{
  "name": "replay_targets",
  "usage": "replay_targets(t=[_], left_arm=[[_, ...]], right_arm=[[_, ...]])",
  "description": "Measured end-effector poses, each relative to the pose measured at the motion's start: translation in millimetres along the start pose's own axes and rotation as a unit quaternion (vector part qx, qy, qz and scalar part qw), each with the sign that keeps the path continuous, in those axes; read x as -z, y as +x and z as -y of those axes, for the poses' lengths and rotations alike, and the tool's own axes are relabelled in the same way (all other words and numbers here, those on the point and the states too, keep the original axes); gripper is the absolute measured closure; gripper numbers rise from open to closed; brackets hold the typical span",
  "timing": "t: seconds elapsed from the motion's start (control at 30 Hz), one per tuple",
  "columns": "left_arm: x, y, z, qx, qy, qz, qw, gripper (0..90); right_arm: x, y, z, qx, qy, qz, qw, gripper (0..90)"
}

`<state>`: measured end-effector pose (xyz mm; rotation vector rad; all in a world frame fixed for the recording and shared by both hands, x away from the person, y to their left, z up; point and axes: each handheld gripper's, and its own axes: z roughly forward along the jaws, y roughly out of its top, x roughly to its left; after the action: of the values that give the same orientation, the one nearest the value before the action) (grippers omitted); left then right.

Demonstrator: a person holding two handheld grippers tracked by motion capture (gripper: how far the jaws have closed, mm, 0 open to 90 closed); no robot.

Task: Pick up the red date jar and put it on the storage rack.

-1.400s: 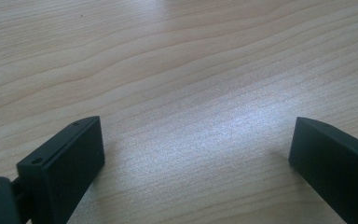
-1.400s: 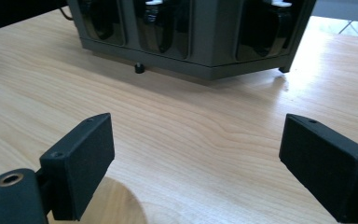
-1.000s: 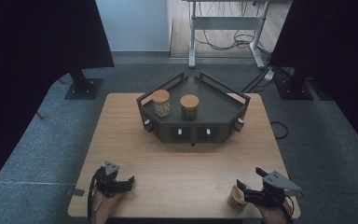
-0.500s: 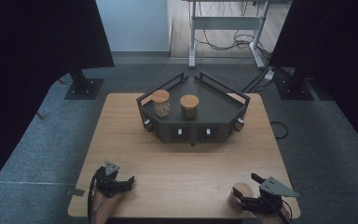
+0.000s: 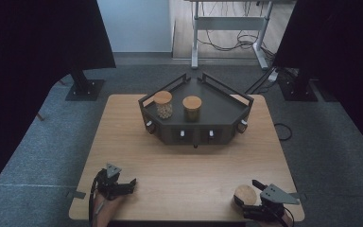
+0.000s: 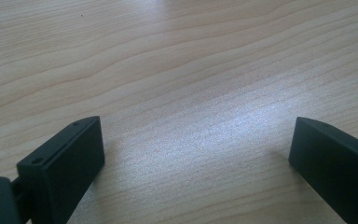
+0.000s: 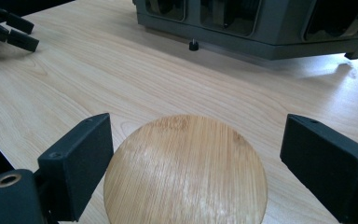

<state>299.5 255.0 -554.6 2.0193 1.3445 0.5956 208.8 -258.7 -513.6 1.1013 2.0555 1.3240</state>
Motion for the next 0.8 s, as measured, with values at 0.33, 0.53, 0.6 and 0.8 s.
replay_targets(t=[0.33, 0.53, 0.6, 0.8], left_arm=[[0.2, -0.1, 0.1, 0.000, 0.000, 0.000, 1.0000, 2.9], [0.1, -0.2, 0.1, 0.000, 0.000, 0.000, 1.0000, 2.9], [0.1, -0.1, 0.1, 0.000, 0.000, 0.000, 1.0000, 2.9], [0.2, -0.2, 0.2, 0.000, 0.000, 0.000, 1.0000, 2.9]], right_arm=[[-4.3, 1.2, 6.3, 0.005, 0.009, 0.003, 0.9999, 8.8], [-6.8, 0.4, 10.0, 0.003, 0.016, 0.002, 0.9999, 9.8], [-7.0, -0.1, 10.8, 0.000, 0.015, -0.001, 0.9999, 10.5], [-7.0, -0.4, 11.9, -0.002, 0.017, -0.010, 0.9998, 14.0]])
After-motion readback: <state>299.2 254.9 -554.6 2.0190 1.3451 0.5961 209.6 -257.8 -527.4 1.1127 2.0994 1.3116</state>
